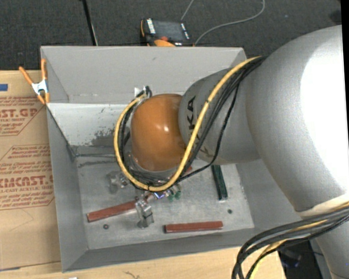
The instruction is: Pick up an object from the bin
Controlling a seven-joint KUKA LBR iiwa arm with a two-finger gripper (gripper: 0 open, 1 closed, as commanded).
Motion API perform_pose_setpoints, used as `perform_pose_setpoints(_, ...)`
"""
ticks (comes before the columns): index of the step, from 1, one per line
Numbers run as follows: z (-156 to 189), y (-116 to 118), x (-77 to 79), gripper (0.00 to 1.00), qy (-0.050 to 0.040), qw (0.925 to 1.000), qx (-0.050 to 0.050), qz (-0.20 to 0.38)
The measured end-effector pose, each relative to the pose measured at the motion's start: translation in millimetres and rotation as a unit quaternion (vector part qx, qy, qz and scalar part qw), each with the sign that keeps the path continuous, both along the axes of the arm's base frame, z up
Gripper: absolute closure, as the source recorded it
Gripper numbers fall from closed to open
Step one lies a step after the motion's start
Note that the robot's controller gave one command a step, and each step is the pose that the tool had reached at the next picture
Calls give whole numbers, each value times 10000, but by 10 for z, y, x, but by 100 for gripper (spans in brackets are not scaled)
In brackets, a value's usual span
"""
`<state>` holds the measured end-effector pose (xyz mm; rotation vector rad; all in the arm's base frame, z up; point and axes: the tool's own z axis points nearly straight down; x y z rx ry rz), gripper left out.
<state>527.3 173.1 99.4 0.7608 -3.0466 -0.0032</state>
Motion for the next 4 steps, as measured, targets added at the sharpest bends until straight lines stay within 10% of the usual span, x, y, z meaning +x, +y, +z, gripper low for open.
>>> perform_pose_setpoints(2,-321,-8,-235,0,-6,9998,0,-205)
perform_pose_setpoints(3,-309,-1,-226,100,-20,9998,8,-205)
perform_pose_setpoints(4,171,6,-215,100,-34,9998,2,-202)
